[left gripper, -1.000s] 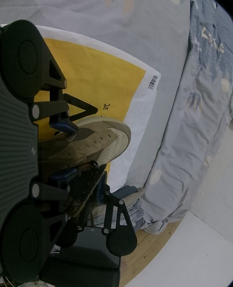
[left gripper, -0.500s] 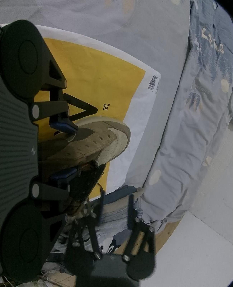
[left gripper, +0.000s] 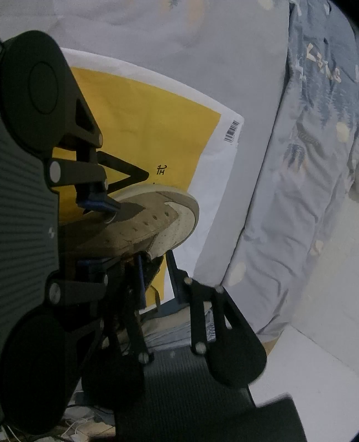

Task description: Lace up shoes with both hands

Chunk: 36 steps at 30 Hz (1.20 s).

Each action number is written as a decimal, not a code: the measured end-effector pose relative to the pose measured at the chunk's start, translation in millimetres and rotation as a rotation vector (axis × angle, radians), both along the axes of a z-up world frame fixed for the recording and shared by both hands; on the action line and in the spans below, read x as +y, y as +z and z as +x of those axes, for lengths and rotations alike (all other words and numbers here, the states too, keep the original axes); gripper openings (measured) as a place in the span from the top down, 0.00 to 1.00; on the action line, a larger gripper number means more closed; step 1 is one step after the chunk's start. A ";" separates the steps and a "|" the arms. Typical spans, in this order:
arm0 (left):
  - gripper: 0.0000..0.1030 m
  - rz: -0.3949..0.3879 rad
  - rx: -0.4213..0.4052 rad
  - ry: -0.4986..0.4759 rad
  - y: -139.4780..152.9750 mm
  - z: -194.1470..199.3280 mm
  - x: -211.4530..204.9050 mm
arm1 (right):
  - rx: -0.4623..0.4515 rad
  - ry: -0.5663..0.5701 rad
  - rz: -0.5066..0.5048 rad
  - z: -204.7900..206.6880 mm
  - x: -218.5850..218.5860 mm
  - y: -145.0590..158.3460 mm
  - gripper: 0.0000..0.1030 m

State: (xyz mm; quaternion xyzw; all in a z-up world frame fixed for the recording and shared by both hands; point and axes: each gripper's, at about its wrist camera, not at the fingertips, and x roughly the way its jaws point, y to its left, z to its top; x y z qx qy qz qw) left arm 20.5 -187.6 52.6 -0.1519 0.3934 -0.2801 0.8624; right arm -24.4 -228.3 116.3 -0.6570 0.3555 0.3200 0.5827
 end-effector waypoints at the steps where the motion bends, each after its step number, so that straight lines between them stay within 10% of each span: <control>1: 0.72 -0.001 0.001 0.000 0.1 0.2 0.4 | 0.001 0.000 -0.020 1.5 0.4 -4.0 0.79; 24: 0.74 -0.007 0.017 -0.006 0.6 1.9 3.6 | 0.047 0.106 -0.203 2.5 -6.8 -34.0 0.88; 36: 0.74 0.018 0.007 -0.010 -1.8 2.9 0.1 | -0.027 0.096 -0.091 -5.2 -17.3 -26.3 0.99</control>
